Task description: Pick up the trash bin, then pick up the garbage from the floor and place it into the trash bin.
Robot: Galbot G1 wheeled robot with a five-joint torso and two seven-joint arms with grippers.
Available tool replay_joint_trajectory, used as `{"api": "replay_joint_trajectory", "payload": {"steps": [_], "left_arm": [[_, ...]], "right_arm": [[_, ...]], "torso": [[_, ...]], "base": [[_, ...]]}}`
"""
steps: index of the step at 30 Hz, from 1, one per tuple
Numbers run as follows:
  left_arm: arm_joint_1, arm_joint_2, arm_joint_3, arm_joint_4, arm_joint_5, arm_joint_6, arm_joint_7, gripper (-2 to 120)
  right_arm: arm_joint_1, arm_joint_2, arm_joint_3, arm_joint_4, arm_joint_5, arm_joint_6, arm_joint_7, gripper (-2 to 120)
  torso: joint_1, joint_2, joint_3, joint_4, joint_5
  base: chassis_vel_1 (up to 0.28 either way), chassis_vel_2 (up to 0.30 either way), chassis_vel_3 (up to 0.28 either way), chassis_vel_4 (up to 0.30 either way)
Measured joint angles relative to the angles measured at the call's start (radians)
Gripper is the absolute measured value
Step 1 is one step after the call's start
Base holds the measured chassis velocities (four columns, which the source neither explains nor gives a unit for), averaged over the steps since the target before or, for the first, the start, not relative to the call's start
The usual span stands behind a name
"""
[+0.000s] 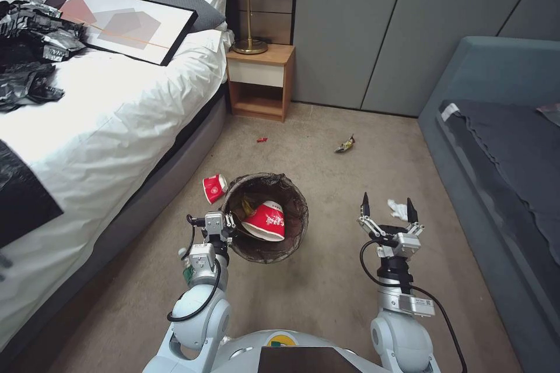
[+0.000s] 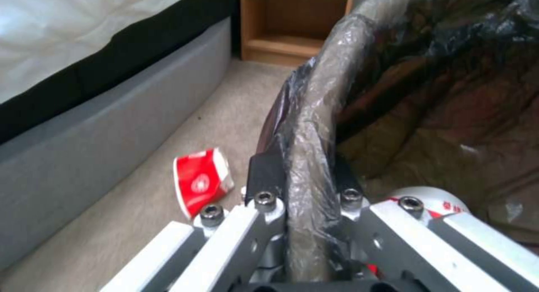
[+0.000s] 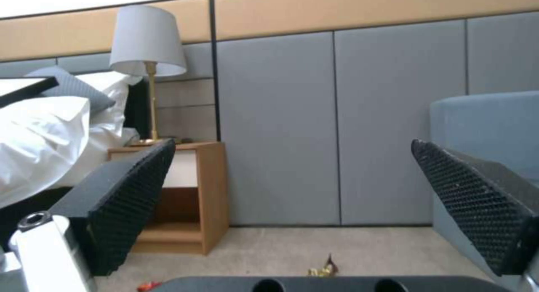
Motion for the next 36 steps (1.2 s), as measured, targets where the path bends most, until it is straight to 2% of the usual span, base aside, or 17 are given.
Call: {"api": "replay_joint_trajectory", "payload": {"steps": [13, 14, 29, 35, 36], "left_arm": [[0.0, -0.001, -0.003, 0.002, 0.0, -0.001, 0.0, 3], [0.0, -0.001, -0.003, 0.003, 0.0, -0.001, 0.0, 3], [0.001, -0.003, -0.003, 0.003, -0.001, -0.001, 0.0, 3], [0.002, -0.003, -0.002, 0.0, -0.001, -0.001, 0.0, 3], [0.003, -0.003, -0.003, -0.001, -0.001, -0.001, 0.0, 3]], "right_arm": [[0.014, -0.006, 0.007, -0.011, 0.008, 0.006, -0.014, 100], [0.022, -0.007, 0.008, -0.017, 0.01, 0.01, -0.015, 100], [0.064, -0.03, 0.029, -0.025, 0.011, 0.01, -0.016, 100], [0.107, -0.053, 0.067, -0.049, -0.01, -0.014, 0.008, 100], [0.13, -0.064, 0.093, -0.063, -0.023, -0.059, 0.032, 100]], "torso": [[0.0, 0.0, 0.0, -0.0004, -0.0001], [0.0, 0.0, 0.0, 0.0, -0.0001], [0.0, 0.0, 0.0, -0.0003, -0.0001], [0.0, 0.0, 0.0, -0.0002, 0.0], [0.0, 0.0, 0.0, -0.0001, 0.0]], "base": [[-0.262, 0.238, 0.25, -0.243], [-0.055, 0.119, 0.062, -0.064], [0.003, -0.005, 0.001, 0.002], [0.0, 0.0, 0.0, 0.0], [0.0, 0.0, 0.0, 0.0]]}}
